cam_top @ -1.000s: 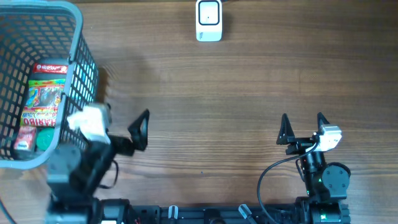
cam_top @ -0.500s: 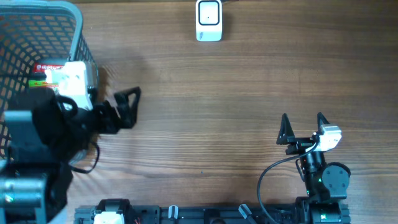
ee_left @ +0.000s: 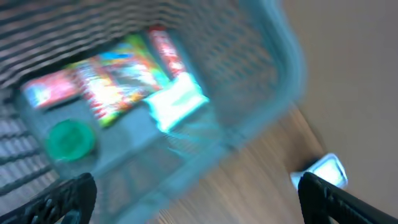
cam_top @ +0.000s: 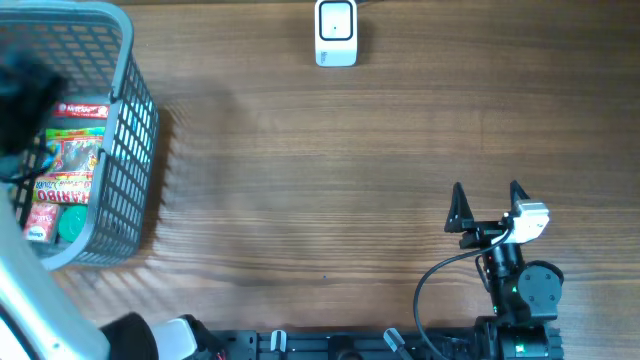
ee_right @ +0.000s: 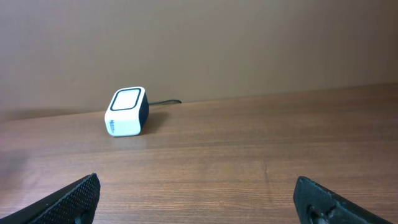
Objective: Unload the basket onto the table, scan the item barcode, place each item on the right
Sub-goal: 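Reach the left gripper into the basket and grasp the green-capped jar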
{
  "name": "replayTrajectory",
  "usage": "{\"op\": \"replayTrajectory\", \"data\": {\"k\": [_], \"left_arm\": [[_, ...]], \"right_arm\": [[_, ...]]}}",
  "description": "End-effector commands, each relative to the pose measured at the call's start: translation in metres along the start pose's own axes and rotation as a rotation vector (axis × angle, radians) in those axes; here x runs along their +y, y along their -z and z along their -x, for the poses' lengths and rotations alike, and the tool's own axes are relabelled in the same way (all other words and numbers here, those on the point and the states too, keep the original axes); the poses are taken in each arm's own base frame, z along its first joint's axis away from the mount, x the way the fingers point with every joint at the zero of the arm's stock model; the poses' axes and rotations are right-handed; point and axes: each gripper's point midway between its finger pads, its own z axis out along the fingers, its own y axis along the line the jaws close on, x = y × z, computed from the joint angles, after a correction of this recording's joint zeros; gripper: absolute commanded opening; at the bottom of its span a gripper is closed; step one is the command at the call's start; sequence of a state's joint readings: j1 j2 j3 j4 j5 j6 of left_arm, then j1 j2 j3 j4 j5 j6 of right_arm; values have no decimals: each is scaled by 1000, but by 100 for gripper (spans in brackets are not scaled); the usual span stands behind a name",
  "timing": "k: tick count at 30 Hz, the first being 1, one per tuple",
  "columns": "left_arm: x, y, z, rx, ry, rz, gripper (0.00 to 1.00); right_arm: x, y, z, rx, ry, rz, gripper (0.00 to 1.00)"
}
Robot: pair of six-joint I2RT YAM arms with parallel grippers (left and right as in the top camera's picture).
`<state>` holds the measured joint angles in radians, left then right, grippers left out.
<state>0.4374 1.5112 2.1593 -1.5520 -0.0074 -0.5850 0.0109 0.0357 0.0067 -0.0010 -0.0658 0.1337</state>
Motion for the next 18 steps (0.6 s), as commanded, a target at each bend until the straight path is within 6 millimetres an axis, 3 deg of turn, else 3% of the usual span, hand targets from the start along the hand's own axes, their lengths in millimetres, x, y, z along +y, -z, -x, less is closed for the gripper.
{"op": "replayTrajectory", "data": {"k": [1, 5, 8, 12, 18], "left_arm": [[56, -7, 22, -15, 298, 149, 100], [92, -37, 26, 66, 371, 292, 100], [100, -61, 21, 140, 333, 347, 100], [119, -100, 2, 250, 356, 430, 100], [154, -152, -43, 371, 354, 542, 100]], "right_arm": [[-2, 0, 0, -2, 1, -13, 100], [-2, 0, 0, -2, 1, -13, 100], [-2, 0, 0, -2, 2, -13, 100], [-2, 0, 0, -2, 2, -13, 100], [-2, 0, 0, -2, 1, -13, 100]]}}
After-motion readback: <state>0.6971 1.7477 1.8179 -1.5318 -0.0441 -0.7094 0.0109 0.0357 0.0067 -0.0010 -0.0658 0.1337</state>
